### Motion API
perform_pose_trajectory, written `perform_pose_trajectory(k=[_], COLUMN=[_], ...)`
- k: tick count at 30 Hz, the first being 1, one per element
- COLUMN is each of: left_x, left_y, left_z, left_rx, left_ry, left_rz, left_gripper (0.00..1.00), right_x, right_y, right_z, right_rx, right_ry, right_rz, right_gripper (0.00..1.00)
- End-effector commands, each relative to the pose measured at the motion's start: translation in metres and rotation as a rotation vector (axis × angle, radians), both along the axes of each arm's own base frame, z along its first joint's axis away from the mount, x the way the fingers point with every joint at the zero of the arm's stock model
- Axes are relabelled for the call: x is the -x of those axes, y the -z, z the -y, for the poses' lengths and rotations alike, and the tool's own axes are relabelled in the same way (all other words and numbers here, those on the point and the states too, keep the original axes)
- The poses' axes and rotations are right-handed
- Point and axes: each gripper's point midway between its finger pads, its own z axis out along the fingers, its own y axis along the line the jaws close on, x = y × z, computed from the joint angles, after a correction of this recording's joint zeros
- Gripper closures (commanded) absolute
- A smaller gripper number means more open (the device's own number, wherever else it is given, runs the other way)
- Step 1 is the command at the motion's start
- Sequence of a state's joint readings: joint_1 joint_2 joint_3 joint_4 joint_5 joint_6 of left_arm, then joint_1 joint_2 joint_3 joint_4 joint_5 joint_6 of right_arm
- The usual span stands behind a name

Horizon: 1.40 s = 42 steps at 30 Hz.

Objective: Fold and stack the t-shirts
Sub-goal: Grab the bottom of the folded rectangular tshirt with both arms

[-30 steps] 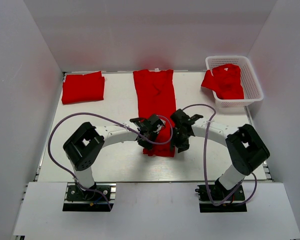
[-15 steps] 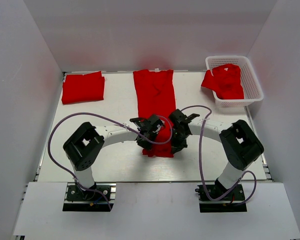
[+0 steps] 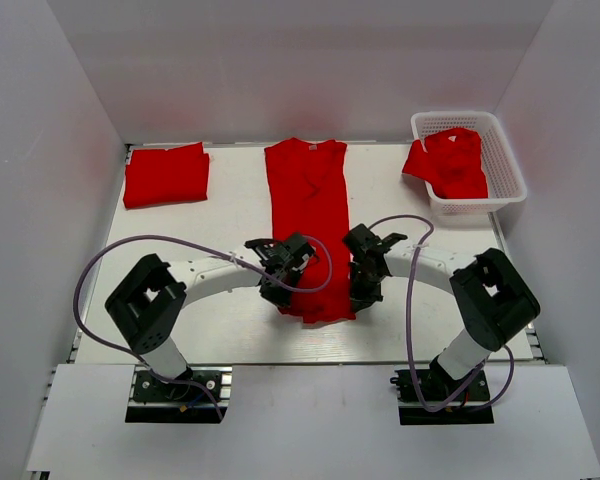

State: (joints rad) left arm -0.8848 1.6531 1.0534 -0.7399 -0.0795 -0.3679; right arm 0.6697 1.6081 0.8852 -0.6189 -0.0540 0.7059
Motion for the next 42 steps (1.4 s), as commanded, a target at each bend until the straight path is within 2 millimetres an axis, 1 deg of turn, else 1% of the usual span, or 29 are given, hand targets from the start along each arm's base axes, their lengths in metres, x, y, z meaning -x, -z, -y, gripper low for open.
perform_pose_trajectory(k=[1, 2, 4, 6, 7, 8, 12, 16, 17, 20, 21, 22, 23, 24, 25, 26, 27, 28, 29, 30, 31, 33, 34, 36, 37, 38, 40, 41, 42], left_x=[0.016, 0.017, 0.027, 0.028, 0.033, 0.033, 0.045, 0.046, 0.046, 0.037, 0.033, 0.032, 0.027, 0.025, 0.022, 0.014, 0.015, 0.013, 0.004, 0.002, -0.005, -0.010, -0.013, -0.016, -0.010, -0.007, -0.002, 0.000, 0.004], left_y=[-0.004, -0.006, -0.004, -0.007, -0.003, -0.003, 0.009, 0.007, 0.001, -0.014, -0.021, -0.029, -0.037, -0.042, -0.051, -0.063, -0.069, -0.074, -0.089, -0.098, -0.112, -0.120, -0.128, -0.129, -0.120, -0.116, -0.094, -0.084, -0.068], left_z=[-0.015, -0.013, -0.021, -0.020, -0.021, -0.021, -0.025, -0.024, -0.023, -0.015, -0.014, -0.012, -0.011, -0.011, -0.010, -0.007, -0.011, -0.012, -0.010, -0.010, -0.009, -0.004, -0.001, 0.003, 0.004, 0.005, 0.005, 0.007, 0.002], left_rx=[-0.019, -0.003, -0.010, 0.011, 0.024, 0.024, 0.022, 0.045, 0.052, 0.073, 0.082, 0.096, 0.092, 0.087, 0.091, 0.097, 0.074, 0.067, 0.077, 0.089, 0.112, 0.141, 0.169, 0.197, 0.204, 0.209, 0.191, 0.185, 0.162], left_ry=[0.014, 0.018, 0.020, 0.032, 0.038, 0.038, 0.036, 0.029, 0.021, 0.019, 0.018, 0.018, 0.015, 0.002, 0.000, -0.006, -0.010, -0.015, -0.035, -0.048, -0.057, -0.070, -0.070, -0.082, -0.070, -0.064, -0.071, -0.076, -0.076], left_rz=[-0.045, -0.050, -0.068, -0.062, -0.078, -0.078, -0.128, -0.124, -0.120, -0.085, -0.065, -0.053, -0.039, -0.029, -0.015, 0.017, 0.014, 0.027, 0.071, 0.092, 0.137, 0.167, 0.189, 0.204, 0.174, 0.160, 0.117, 0.094, 0.076], left_gripper=[0.82, 0.82, 0.82, 0.76, 0.72, 0.68, 0.68, 0.68, 0.68, 0.62, 0.57, 0.52, 0.45, 0.09, 0.00, 0.00, 0.00, 0.00, 0.00, 0.00, 0.00, 0.00, 0.00, 0.00, 0.00, 0.00, 0.00, 0.00, 0.00], right_x=[0.009, 0.009, 0.012, 0.015, 0.014, 0.019, 0.030, 0.032, 0.032, 0.027, 0.024, 0.019, 0.015, 0.013, 0.002, 0.005, 0.002, -0.006, -0.007, -0.012, -0.018, -0.022, -0.023, -0.023, -0.022, -0.016, -0.013, -0.005, -0.006], right_y=[0.005, 0.005, 0.004, 0.001, 0.000, -0.004, -0.010, -0.013, -0.015, -0.024, -0.028, -0.037, -0.042, -0.047, -0.063, -0.066, -0.072, -0.090, -0.094, -0.101, -0.114, -0.128, -0.129, -0.132, -0.131, -0.122, -0.115, -0.101, -0.099], right_z=[0.028, 0.028, 0.028, 0.026, 0.026, 0.019, 0.014, 0.014, 0.012, 0.005, 0.003, -0.001, 0.003, 0.002, -0.003, 0.001, 0.003, -0.001, 0.002, 0.008, 0.007, 0.009, 0.007, 0.006, 0.005, 0.008, 0.009, 0.013, 0.014], right_rx=[0.126, 0.126, 0.116, 0.103, 0.098, 0.057, 0.000, -0.003, -0.012, -0.043, -0.048, -0.065, -0.042, -0.044, -0.059, -0.044, -0.038, -0.061, -0.040, -0.026, -0.039, -0.052, -0.062, -0.088, -0.098, -0.093, -0.087, -0.068, -0.073], right_ry=[0.019, 0.018, 0.015, 0.006, 0.001, -0.013, -0.048, -0.078, -0.087, -0.114, -0.119, -0.122, -0.124, -0.126, -0.122, -0.124, -0.121, -0.114, -0.123, -0.110, -0.098, -0.092, -0.085, -0.082, -0.077, -0.080, -0.071, -0.074, -0.063], right_rz=[-0.007, -0.010, -0.021, -0.026, -0.018, -0.036, -0.043, -0.034, -0.030, 0.005, 0.016, 0.049, 0.061, 0.072, 0.127, 0.116, 0.139, 0.188, 0.210, 0.239, 0.277, 0.331, 0.342, 0.364, 0.361, 0.336, 0.323, 0.291, 0.296], right_gripper=[1.00, 1.00, 1.00, 1.00, 1.00, 1.00, 1.00, 1.00, 1.00, 0.75, 0.55, 0.41, 0.21, 0.10, 0.10, 0.10, 0.10, 0.10, 0.10, 0.10, 0.10, 0.10, 0.10, 0.10, 0.10, 0.10, 0.10, 0.10, 0.10])
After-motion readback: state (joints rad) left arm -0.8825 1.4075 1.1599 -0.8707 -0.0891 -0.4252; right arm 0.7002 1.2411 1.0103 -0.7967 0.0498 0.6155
